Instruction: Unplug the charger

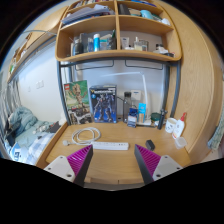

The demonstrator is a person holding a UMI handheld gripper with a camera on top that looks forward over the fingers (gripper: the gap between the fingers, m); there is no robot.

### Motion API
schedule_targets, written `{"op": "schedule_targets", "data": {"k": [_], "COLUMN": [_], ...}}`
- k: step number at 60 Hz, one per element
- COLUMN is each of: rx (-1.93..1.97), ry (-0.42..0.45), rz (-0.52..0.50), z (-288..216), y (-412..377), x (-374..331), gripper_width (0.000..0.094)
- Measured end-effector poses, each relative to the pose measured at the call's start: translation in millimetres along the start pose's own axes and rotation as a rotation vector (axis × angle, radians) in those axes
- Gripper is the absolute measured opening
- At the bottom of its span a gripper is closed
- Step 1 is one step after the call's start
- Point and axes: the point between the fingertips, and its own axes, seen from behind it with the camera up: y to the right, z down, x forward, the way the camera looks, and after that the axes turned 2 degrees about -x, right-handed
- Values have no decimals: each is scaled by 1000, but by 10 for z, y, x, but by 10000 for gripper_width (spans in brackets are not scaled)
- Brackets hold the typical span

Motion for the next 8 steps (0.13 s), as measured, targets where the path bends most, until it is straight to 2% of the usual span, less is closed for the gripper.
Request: {"op": "schedule_targets", "data": {"k": [8], "rx": [15], "ry": [-2], "rz": [-8], "z": [44], "y": [-49], "x": [-17], "gripper_width": [848]}}
